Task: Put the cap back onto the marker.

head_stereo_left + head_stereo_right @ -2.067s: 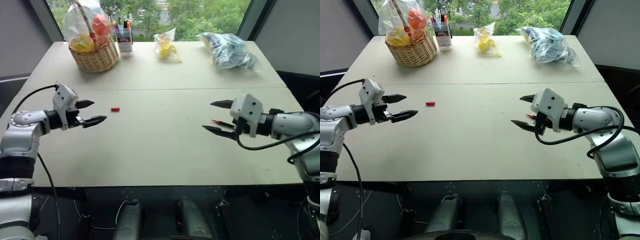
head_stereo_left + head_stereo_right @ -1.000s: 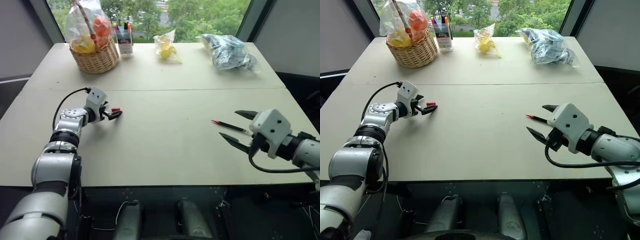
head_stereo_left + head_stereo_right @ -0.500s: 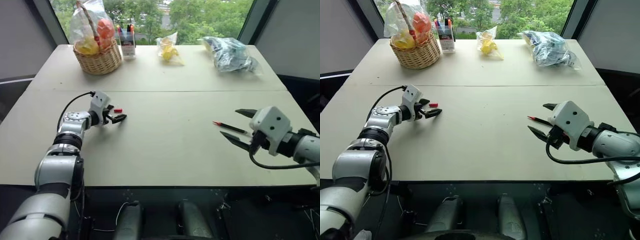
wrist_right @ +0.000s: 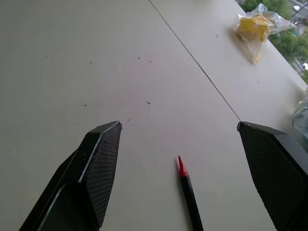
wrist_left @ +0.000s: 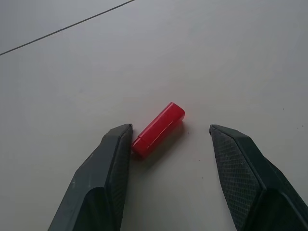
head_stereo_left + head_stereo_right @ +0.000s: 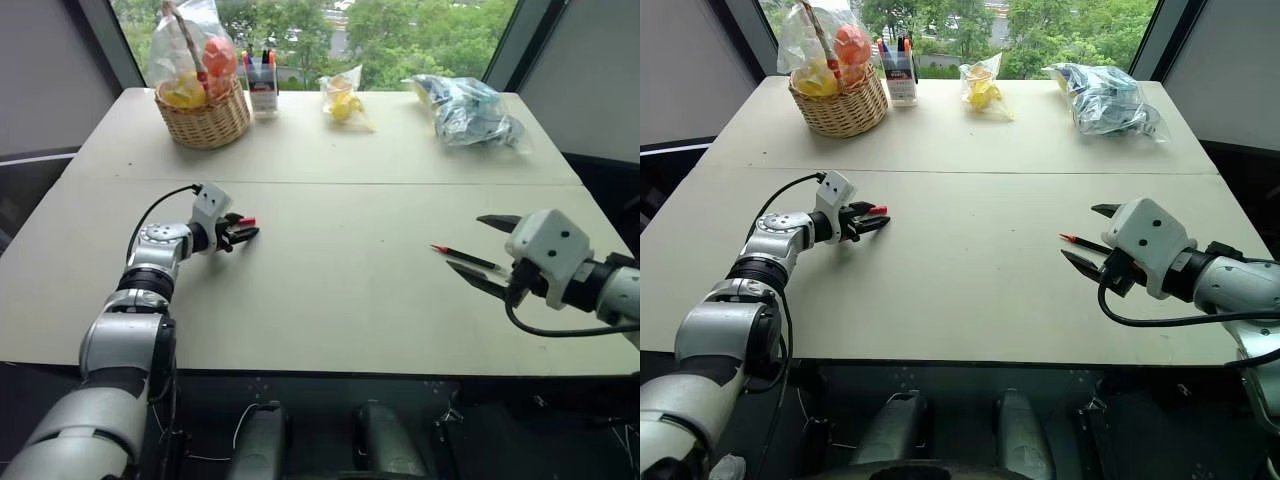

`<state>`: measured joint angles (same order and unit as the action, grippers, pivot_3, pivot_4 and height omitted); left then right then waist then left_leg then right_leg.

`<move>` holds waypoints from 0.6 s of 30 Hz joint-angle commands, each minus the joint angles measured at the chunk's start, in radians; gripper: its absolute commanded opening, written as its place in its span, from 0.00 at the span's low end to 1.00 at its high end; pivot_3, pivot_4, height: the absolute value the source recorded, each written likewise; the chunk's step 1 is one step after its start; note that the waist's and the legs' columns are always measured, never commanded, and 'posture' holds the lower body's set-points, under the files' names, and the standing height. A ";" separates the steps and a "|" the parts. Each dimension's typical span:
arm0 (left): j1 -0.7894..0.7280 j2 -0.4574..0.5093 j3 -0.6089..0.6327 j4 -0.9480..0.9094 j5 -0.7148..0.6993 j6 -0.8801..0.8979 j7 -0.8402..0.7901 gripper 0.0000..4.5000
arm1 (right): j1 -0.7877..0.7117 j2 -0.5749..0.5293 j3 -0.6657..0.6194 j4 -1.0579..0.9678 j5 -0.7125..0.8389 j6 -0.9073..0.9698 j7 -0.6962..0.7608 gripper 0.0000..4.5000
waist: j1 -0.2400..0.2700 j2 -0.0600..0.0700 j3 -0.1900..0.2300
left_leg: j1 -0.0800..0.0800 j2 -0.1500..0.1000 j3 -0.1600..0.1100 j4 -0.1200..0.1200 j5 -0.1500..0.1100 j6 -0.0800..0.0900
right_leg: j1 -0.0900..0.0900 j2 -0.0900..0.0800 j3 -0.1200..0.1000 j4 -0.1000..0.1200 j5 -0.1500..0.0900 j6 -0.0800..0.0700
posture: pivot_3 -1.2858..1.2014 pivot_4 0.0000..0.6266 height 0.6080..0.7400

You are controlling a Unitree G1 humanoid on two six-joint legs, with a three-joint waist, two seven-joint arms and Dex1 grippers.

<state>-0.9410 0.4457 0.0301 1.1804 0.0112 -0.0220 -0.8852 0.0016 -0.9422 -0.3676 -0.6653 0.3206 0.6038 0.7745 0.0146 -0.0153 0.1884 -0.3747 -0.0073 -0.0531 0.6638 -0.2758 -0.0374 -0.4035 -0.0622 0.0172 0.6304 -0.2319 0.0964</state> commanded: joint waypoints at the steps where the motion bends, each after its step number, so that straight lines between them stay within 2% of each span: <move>1: 0.048 -0.037 -0.061 0.003 0.037 0.008 -0.082 0.59 | -0.007 -0.023 -0.033 -0.019 0.007 0.000 0.010 0.89 | 0.000 0.000 0.000 | 0.000 0.000 0.000 0.000 0.000 0.000 | 0.000 0.000 0.000 0.000 0.000 0.000 | 0.52 0.24 1.00; 18: 0.068 -0.062 -0.082 -0.027 0.050 -0.005 -0.109 0.59 | -0.023 -0.064 -0.044 -0.012 0.025 0.023 0.049 0.89 | 0.004 0.000 0.000 | -0.001 -0.001 0.000 0.000 0.000 0.000 | 0.000 -0.002 0.000 -0.001 -0.001 0.000 | 0.52 0.24 1.00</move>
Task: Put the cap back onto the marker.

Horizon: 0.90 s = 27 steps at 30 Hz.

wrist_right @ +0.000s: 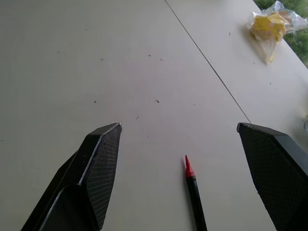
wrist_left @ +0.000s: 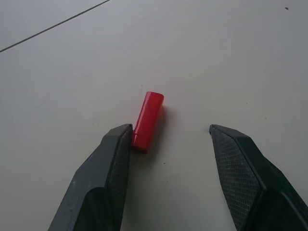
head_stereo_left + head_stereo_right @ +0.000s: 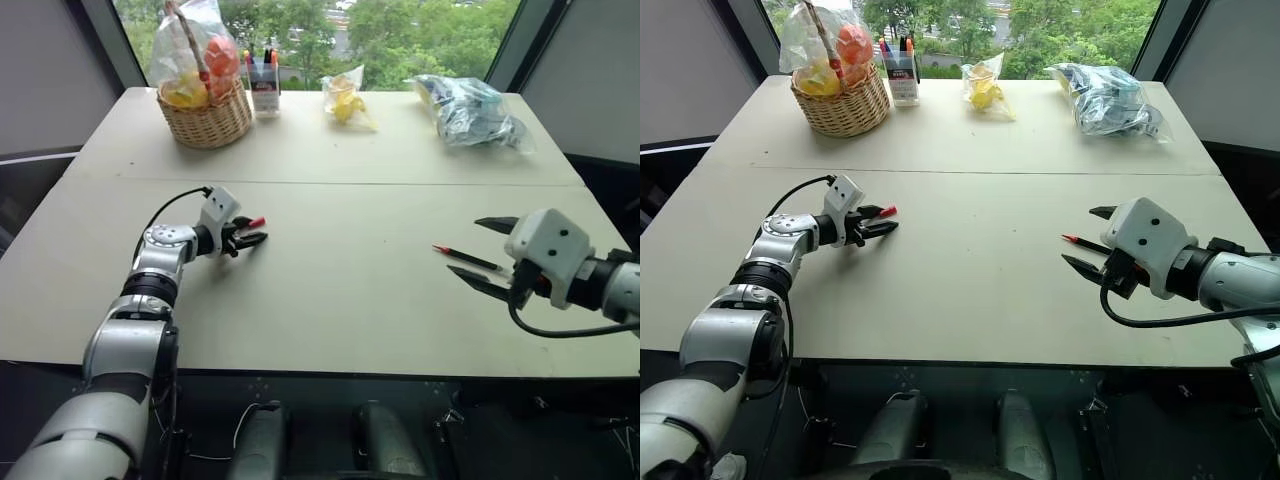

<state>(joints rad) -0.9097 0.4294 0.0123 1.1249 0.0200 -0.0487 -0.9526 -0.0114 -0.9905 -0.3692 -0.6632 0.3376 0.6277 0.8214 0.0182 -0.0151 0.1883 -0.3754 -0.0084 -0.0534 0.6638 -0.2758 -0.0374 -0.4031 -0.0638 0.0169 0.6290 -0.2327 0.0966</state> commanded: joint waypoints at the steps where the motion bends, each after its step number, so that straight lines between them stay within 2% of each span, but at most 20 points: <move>1: 0.037 -0.047 -0.063 0.026 0.042 0.021 -0.036 0.59 | -0.009 -0.016 -0.043 -0.015 0.008 -0.001 0.003 0.89 | 0.001 0.000 0.000 | 0.000 0.000 0.000 0.000 0.000 0.000 | 0.000 0.000 0.000 0.000 0.000 0.000 | 0.52 0.24 1.00; 10: 0.031 -0.057 -0.057 0.027 0.040 0.017 -0.015 0.59 | -0.011 -0.016 -0.043 -0.012 0.005 0.000 0.006 0.89 | 0.012 0.000 0.000 | 0.000 0.000 0.000 0.000 0.000 0.000 | 0.000 0.000 0.000 -0.001 0.000 0.000 | 0.52 0.24 1.00; 13: 0.028 -0.058 -0.059 0.029 0.044 0.016 -0.011 0.41 | -0.012 -0.016 -0.042 -0.011 0.004 -0.001 0.005 0.89 | 0.020 0.000 0.000 | 0.000 0.000 0.000 0.000 0.000 0.000 | 0.000 0.000 0.000 -0.001 -0.001 -0.001 | 0.52 0.24 1.00; 16: 0.025 -0.058 -0.059 0.030 0.047 0.017 -0.004 0.09 | -0.010 -0.015 -0.042 -0.007 0.000 -0.006 0.004 0.89 | 0.021 0.000 0.000 | 0.000 0.000 0.000 0.000 0.000 0.000 | 0.000 0.000 0.000 -0.001 -0.001 -0.002 | 0.52 0.24 1.00; 27: 0.051 -0.067 -0.058 -0.037 0.034 0.008 -0.019 0.09 | -0.017 -0.011 -0.031 0.002 -0.003 -0.012 0.001 0.89 | 0.021 0.000 0.000 | 0.000 0.000 0.000 0.000 0.000 0.000 | 0.000 0.000 0.000 -0.001 -0.002 -0.002 | 0.52 0.24 1.00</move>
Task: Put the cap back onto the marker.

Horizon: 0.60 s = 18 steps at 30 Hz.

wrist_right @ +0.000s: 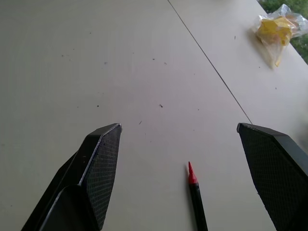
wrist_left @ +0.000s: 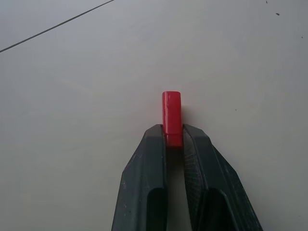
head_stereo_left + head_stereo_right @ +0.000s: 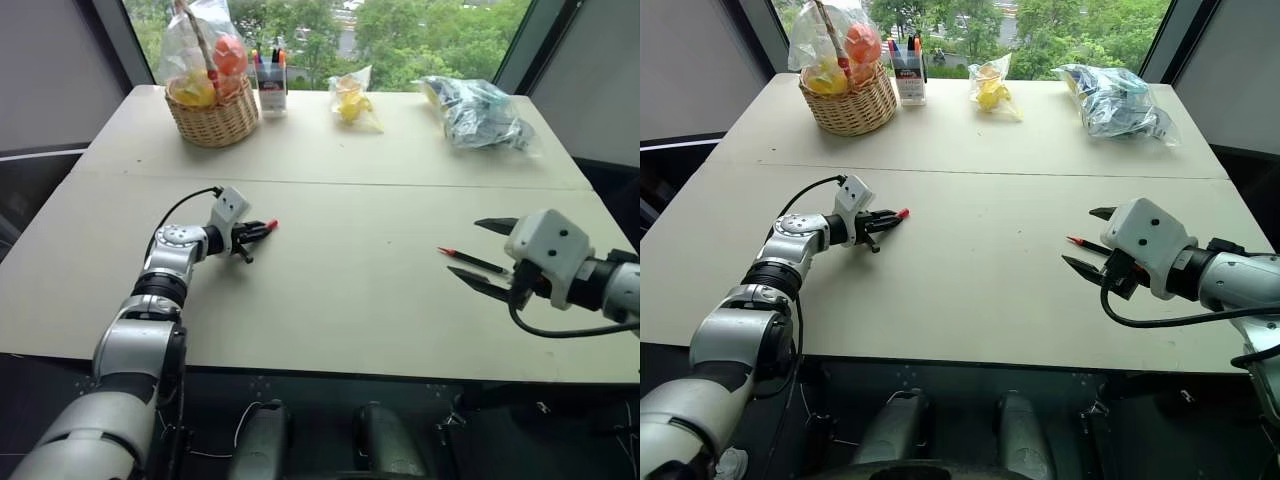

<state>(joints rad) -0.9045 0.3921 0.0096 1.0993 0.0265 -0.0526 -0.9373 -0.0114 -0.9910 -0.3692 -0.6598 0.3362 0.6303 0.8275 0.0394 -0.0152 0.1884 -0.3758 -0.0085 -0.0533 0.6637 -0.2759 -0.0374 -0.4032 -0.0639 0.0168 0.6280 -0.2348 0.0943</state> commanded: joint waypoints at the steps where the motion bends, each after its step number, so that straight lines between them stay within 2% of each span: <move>1: 0.060 -0.032 -0.058 -0.043 0.020 0.002 -0.051 0.09 | -0.017 -0.010 -0.027 0.000 -0.002 -0.016 -0.005 0.89 | 0.000 0.000 0.000 | 0.000 0.000 0.000 0.000 0.000 0.000 | 0.000 0.000 0.000 0.000 0.000 0.000 | 0.52 0.24 1.00; 9: 0.193 -0.036 -0.063 -0.344 -0.075 0.000 -0.194 0.09 | -0.048 0.012 0.039 0.039 -0.012 -0.051 -0.018 0.89 | -0.003 0.000 0.000 | -0.004 0.000 0.000 -0.001 -0.001 0.001 | -0.002 0.000 0.000 -0.004 0.000 0.000 | 0.52 0.24 1.00; 18: 0.291 0.026 -0.039 -0.513 -0.186 0.006 -0.338 0.09 | -0.096 0.095 0.172 0.150 -0.074 -0.171 -0.058 0.89 | -0.018 0.000 0.001 | -0.013 0.001 -0.001 -0.001 -0.001 0.001 | -0.011 0.002 -0.001 -0.003 0.002 0.001 | 0.52 0.24 1.00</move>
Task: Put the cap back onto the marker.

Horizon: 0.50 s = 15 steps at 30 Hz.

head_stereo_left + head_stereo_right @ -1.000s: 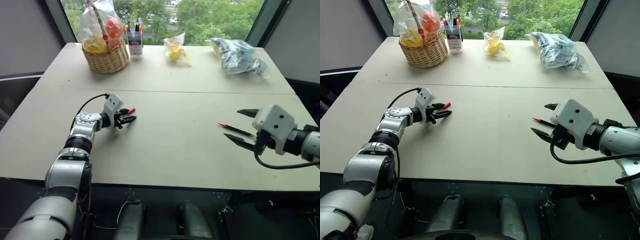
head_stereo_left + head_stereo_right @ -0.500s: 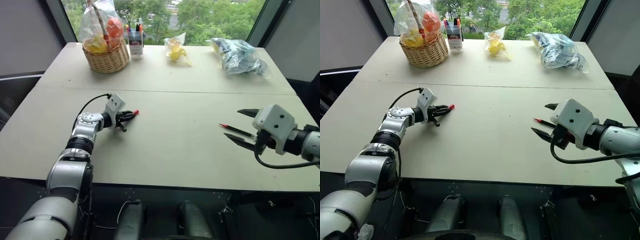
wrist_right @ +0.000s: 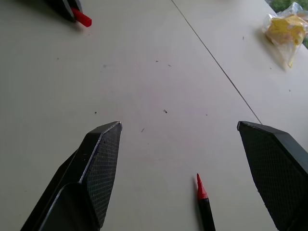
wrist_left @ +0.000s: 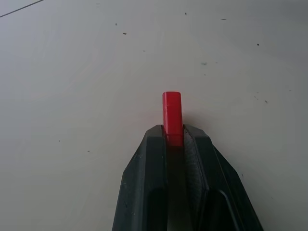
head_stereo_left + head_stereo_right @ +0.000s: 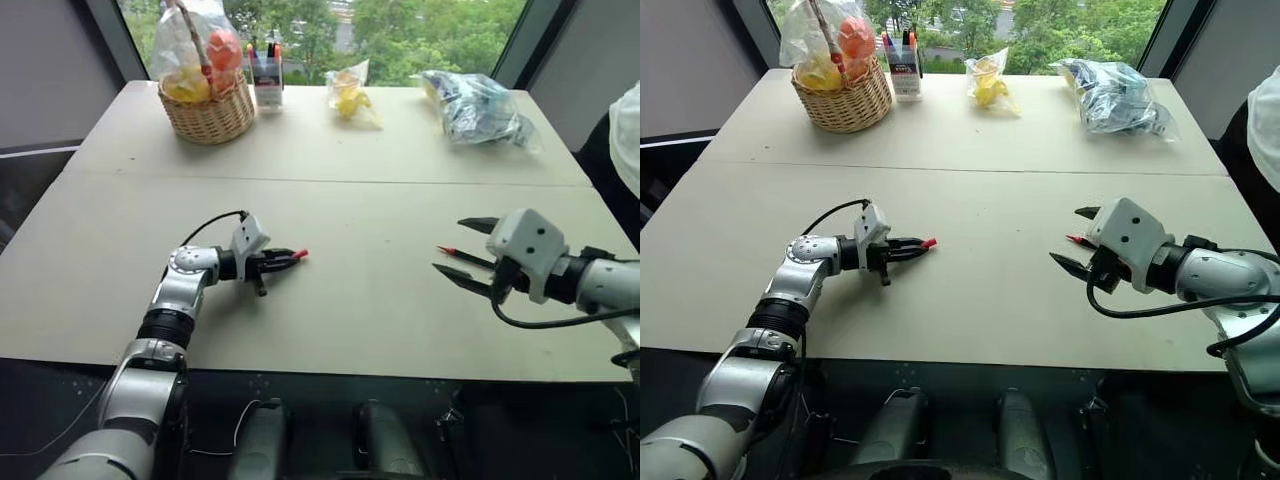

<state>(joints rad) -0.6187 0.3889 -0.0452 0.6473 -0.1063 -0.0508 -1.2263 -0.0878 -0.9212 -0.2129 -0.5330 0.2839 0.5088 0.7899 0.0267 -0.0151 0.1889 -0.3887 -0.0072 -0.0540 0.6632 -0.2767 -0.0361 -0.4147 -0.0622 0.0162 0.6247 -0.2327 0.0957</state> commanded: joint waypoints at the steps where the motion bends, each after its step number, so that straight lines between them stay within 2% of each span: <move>1: 0.009 0.042 0.019 -0.074 -0.063 0.013 -0.062 0.09 | -0.027 0.039 0.026 0.039 -0.025 -0.060 -0.027 0.89 | -0.011 0.000 0.000 | -0.001 0.000 0.000 0.000 0.000 0.000 | -0.001 0.000 0.000 0.000 0.000 0.000 | 0.52 0.24 1.00; 6: 0.013 0.100 0.013 -0.114 -0.075 0.001 -0.089 0.09 | -0.078 0.090 0.063 0.171 -0.058 -0.146 -0.036 0.89 | -0.019 0.000 0.000 | -0.001 0.000 0.000 0.000 0.000 0.000 | -0.001 0.000 0.000 0.001 0.000 0.000 | 0.52 0.24 1.00; 11: 0.031 0.138 0.016 -0.185 -0.081 -0.024 -0.082 0.09 | -0.115 0.093 0.077 0.314 -0.082 -0.241 -0.004 0.89 | -0.020 0.000 0.000 | -0.001 0.000 0.000 0.000 0.000 0.000 | -0.002 0.000 0.000 0.003 0.000 0.001 | 0.52 0.24 1.00; 15: 0.080 0.192 0.016 -0.302 -0.082 -0.039 -0.082 0.09 | -0.181 0.084 0.086 0.520 -0.101 -0.342 0.044 0.89 | -0.026 0.000 0.000 | -0.001 0.000 0.001 0.000 0.000 0.000 | -0.003 0.000 0.001 0.003 0.000 0.001 | 0.52 0.24 1.00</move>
<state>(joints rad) -0.5420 0.5590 -0.0450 0.4093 -0.1679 -0.0732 -1.3057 -0.2471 -0.8272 -0.1177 -0.0633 0.1900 0.2154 0.8160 0.0004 -0.0148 0.1893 -0.3895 -0.0070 -0.0532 0.6631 -0.2766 -0.0360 -0.4177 -0.0621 0.0168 0.6283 -0.2322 0.0966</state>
